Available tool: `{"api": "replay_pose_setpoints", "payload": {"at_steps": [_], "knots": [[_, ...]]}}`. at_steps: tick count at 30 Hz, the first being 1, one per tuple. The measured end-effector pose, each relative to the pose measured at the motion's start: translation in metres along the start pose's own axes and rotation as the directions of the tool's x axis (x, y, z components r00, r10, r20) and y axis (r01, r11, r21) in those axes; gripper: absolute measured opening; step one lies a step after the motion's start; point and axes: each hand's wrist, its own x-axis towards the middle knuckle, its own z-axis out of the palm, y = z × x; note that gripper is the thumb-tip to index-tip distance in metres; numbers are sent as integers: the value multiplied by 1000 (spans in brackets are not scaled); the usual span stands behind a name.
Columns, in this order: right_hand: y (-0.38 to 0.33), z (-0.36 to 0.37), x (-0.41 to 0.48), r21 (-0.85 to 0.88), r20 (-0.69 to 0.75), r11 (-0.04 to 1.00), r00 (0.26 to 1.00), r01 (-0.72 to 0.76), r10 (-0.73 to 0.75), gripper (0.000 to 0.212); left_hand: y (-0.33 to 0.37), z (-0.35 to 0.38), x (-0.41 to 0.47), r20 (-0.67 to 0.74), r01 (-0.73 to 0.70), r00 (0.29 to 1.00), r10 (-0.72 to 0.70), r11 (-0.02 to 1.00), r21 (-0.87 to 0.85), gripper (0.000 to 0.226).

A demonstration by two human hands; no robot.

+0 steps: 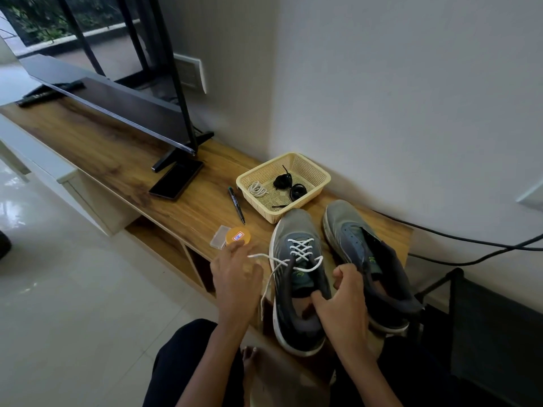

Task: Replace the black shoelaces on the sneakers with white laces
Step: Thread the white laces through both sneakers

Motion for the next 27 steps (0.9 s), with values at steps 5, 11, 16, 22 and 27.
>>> {"api": "replay_pose_setpoints", "payload": {"at_steps": [5,11,16,22,27], "knots": [[-1,3,6,-37,-83,988,985,148,-151,28,5,9,-1,56,-218,975,216,975,33,20],[1,12,10,-64,-154,986,975,152,-160,12,6,7,1,62,-197,979,193,978,64,6],[2,14,11,-67,-173,989,974,135,-145,9,3,-20,-1,104,-138,988,118,966,218,6],[5,15,12,-61,-179,985,969,162,-171,10,6,-23,-6,235,-206,959,157,958,202,20],[6,15,14,-74,-203,972,951,221,-232,14,16,2,-9,162,-243,960,227,966,89,17]]}}
